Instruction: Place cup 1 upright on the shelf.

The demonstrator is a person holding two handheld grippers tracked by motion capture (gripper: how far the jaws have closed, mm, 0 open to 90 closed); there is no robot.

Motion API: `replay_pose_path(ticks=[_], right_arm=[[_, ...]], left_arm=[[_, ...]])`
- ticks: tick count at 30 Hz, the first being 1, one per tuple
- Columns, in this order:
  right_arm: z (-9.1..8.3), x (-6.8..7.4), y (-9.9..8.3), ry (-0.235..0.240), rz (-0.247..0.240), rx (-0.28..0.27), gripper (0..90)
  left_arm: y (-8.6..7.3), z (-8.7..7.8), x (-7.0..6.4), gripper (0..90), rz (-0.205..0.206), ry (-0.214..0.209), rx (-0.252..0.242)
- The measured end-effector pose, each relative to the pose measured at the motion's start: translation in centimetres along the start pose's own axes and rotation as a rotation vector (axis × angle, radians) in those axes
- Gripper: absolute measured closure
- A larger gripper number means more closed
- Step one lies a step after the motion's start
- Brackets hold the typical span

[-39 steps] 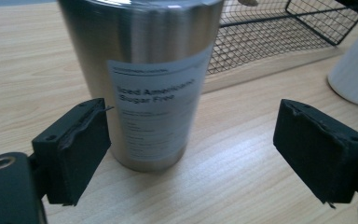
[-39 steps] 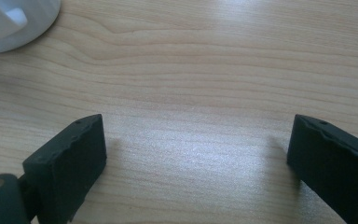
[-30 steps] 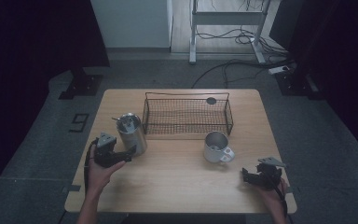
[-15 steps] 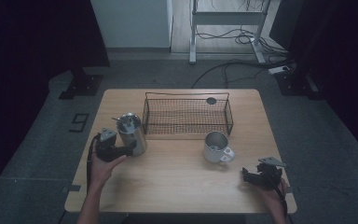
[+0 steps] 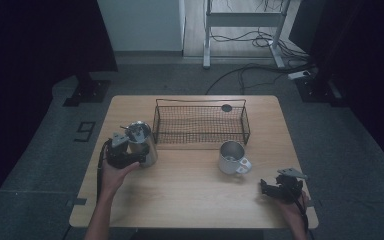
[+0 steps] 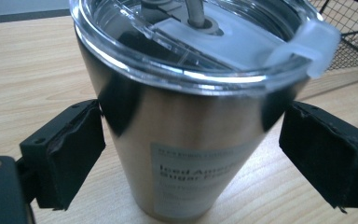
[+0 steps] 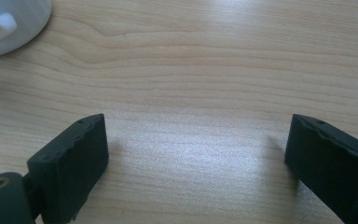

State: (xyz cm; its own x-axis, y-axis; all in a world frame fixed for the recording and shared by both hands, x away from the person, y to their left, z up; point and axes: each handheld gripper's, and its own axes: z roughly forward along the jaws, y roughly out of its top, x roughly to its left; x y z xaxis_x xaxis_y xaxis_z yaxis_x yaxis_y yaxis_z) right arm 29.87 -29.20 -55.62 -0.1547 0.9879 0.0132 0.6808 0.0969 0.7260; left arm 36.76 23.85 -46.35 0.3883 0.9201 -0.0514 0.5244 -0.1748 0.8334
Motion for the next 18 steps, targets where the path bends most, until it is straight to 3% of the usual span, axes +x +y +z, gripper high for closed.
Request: replay_pose_path(ticks=[18], right_arm=[[0.0,0.0,0.0,-0.004,0.005,-0.002,6.5]], left_arm=[[0.6,1.7,0.0,2.8,0.01,0.016,0.011]])
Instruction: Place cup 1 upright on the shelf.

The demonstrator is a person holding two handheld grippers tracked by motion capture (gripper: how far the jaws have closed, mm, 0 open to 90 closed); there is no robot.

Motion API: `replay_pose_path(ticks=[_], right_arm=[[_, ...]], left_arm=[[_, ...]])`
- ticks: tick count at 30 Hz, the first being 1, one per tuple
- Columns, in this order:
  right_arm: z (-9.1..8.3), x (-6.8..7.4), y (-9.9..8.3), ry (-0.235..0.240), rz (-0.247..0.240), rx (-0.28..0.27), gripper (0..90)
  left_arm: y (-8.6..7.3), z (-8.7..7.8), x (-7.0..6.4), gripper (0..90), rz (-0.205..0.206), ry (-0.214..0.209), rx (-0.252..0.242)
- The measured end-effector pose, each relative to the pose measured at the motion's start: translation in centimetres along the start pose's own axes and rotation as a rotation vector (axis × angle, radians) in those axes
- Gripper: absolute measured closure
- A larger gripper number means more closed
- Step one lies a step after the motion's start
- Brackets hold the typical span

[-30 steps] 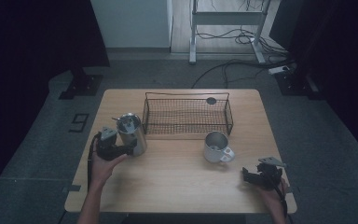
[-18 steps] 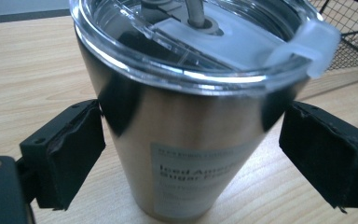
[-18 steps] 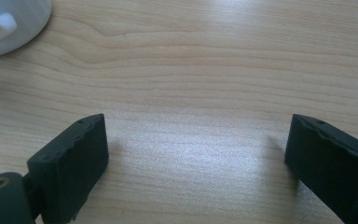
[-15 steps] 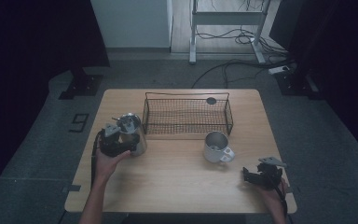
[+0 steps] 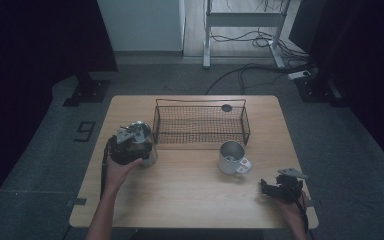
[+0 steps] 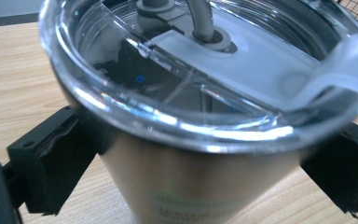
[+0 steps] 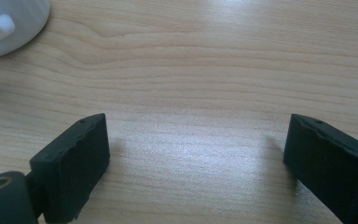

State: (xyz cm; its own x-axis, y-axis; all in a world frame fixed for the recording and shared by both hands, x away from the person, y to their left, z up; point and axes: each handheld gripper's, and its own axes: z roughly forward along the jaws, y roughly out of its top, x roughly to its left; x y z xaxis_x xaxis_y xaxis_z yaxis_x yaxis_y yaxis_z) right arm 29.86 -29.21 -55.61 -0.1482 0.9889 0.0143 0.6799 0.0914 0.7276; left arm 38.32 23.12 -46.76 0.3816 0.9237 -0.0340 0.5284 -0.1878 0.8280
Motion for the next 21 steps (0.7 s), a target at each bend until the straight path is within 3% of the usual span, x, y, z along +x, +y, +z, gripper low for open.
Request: replay_pose_path(ticks=[12,21], right_arm=[[0.0,0.0,0.0,-0.002,0.005,0.0,7.0],[0.0,0.0,0.0,-0.002,0.004,-0.001,7.1]], left_arm=[[0.4,1.6,0.2,0.8,-0.025,-0.008,0.003],[0.4,1.8,-0.1,3.0,-0.007,0.014,0.002]])
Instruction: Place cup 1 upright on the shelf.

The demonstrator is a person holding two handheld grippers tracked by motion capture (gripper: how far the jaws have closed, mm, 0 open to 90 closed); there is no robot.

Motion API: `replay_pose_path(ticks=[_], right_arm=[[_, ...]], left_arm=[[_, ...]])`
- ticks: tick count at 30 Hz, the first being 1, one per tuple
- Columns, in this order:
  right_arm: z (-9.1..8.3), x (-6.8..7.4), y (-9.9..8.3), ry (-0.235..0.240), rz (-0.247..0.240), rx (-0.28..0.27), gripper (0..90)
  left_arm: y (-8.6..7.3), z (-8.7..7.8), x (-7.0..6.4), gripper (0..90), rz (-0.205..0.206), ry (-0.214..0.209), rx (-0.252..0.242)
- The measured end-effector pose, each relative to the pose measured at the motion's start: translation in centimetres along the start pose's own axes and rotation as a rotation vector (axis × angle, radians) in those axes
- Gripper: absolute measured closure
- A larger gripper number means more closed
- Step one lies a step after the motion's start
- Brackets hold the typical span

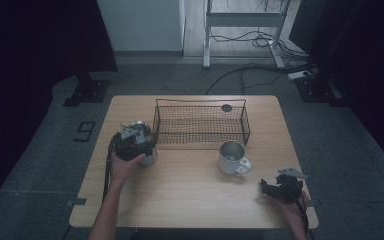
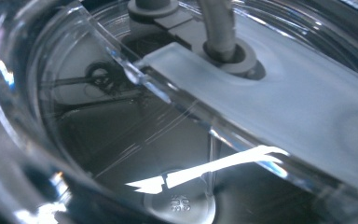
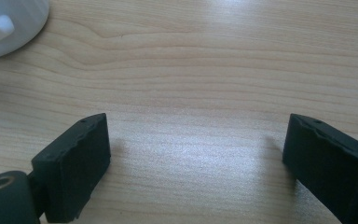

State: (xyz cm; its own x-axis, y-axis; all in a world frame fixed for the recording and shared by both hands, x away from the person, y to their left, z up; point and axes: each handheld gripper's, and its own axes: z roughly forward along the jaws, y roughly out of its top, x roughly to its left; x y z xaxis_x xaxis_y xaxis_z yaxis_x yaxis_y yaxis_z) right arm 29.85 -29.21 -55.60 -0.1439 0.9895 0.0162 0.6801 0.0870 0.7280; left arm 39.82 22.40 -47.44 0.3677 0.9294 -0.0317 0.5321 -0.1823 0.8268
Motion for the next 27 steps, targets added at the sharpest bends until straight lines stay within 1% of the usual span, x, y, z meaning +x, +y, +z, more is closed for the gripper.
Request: replay_pose_path(ticks=[8,18,22,25,26,27], right_arm=[[0.0,0.0,0.0,0.0,0.001,0.0,7.1],[0.0,0.0,0.0,0.0,0.002,0.0,7.2],[0.0,0.0,0.0,-0.001,0.002,-0.001,7.4],[0.0,0.0,0.0,-0.001,0.002,-0.001,7.4],[0.0,0.0,0.0,-0.001,0.002,-0.001,7.4],[0.0,0.0,0.0,-0.001,0.002,-0.001,7.4]], left_arm=[[-0.1,0.0,0.0,3.6,0.012,-0.001,-0.007],[-0.1,-0.3,-0.2,3.7,0.046,-0.013,-0.012],[0.1,-1.2,-0.4,3.8,0.039,-0.035,-0.037],[0.4,-2.1,-0.5,3.8,0.031,-0.045,-0.055],[0.4,-2.1,-0.5,3.8,0.031,-0.045,-0.055],[0.7,-2.6,-0.4,3.8,0.02,-0.049,-0.053]])
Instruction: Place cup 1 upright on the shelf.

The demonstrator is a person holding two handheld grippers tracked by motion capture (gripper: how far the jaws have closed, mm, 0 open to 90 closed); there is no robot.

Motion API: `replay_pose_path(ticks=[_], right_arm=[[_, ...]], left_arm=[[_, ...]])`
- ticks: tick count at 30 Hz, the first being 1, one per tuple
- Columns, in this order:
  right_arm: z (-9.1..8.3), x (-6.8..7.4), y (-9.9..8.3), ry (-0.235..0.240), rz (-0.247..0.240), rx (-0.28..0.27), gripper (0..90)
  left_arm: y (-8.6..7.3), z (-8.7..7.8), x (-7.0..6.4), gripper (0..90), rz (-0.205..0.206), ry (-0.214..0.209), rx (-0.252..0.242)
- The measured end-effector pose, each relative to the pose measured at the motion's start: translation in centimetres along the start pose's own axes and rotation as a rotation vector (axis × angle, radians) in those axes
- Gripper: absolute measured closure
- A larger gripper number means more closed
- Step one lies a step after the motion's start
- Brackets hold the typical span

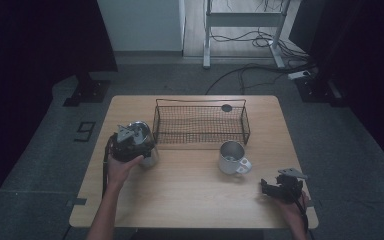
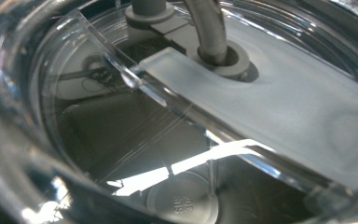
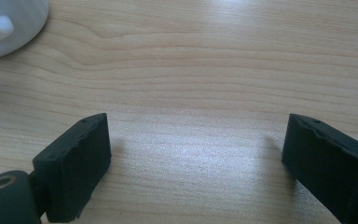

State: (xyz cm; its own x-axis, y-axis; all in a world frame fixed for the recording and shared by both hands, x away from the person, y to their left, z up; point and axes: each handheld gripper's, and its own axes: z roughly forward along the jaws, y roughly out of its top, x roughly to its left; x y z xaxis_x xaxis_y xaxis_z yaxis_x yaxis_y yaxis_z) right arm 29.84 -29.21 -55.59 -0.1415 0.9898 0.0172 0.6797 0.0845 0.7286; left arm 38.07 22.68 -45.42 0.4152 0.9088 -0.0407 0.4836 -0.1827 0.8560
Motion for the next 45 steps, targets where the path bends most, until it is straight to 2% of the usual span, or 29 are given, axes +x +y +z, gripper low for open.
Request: replay_pose_path(ticks=[10,19,26,29,37,45], right_arm=[[0.0,0.0,0.0,0.0,0.0,0.0,7.4],[0.0,0.0,0.0,0.0,0.001,0.0,7.4],[0.0,0.0,0.0,-0.006,0.003,-0.003,8.1],[-0.1,-0.1,-0.1,-0.009,0.005,-0.004,8.6],[-0.1,-0.1,-0.1,-0.011,0.006,-0.003,8.5],[-0.1,-0.1,-0.1,-0.015,0.011,-0.003,8.6]], left_arm=[[0.9,-1.4,0.2,3.8,0.0,0.012,0.003],[1.6,-2.4,0.5,3.8,-0.018,0.021,-0.005],[2.5,-3.4,0.4,3.8,-0.022,0.009,-0.022],[2.6,-3.6,0.4,3.8,-0.022,0.004,-0.02],[3.7,-4.0,-0.1,3.8,-0.003,0.028,-0.017],[5.0,-4.4,-0.5,3.8,-0.004,0.028,-0.035]])
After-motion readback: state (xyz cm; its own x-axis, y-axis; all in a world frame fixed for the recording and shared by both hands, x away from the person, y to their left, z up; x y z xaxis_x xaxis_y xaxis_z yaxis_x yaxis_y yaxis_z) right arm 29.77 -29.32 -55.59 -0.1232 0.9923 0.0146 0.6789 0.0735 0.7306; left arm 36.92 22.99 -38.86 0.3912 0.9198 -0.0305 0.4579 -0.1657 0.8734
